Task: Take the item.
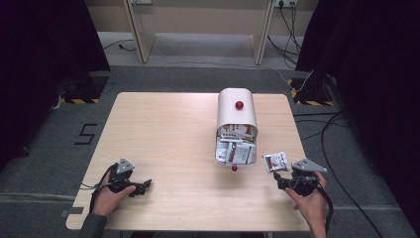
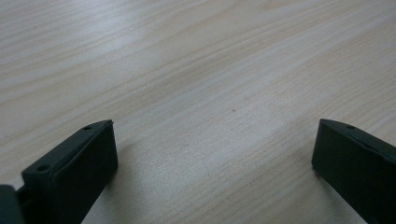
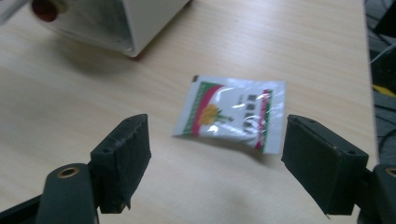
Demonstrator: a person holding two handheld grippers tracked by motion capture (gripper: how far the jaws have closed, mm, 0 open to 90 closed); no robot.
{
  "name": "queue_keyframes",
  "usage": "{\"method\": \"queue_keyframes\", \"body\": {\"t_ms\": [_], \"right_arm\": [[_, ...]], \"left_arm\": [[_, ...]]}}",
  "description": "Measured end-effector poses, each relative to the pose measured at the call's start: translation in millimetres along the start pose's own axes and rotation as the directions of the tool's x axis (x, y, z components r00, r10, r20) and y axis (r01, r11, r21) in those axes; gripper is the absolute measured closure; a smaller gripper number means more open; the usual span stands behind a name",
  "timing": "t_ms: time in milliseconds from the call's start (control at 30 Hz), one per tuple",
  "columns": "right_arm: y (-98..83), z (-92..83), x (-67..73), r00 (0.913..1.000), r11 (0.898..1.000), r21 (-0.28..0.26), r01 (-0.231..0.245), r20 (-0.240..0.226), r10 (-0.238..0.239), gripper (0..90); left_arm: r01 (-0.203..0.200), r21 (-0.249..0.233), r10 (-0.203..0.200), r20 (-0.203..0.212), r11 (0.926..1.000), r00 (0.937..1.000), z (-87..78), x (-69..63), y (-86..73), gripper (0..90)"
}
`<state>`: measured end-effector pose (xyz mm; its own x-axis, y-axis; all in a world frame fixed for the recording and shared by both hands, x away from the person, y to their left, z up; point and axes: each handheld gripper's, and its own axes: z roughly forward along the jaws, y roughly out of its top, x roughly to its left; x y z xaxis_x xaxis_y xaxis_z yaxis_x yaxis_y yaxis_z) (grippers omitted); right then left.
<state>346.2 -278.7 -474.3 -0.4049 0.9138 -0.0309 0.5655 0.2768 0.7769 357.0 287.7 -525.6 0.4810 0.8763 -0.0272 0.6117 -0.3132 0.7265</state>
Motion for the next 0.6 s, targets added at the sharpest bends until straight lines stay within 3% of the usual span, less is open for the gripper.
{"method": "queue_keyframes", "body": {"t_ms": [233, 600], "right_arm": [[-15.6, -3.5, 9.1, 0.9997, 1.0, 0.014, 0.011, -0.021, -0.01, 23.7], [-22.2, -1.5, 17.6, 0.9993, 0.999, 0.028, 0.018, -0.033, -0.017, 23.4]], "left_arm": [[0.0, 0.0, 0.0, 0.0, 1.0, 1.0, 0.0, 0.0, 0.1, 0.0], [0.0, 0.0, 0.0, 0.0, 1.0, 1.0, 0.0, 0.0, 0.0, 0.0]]}}
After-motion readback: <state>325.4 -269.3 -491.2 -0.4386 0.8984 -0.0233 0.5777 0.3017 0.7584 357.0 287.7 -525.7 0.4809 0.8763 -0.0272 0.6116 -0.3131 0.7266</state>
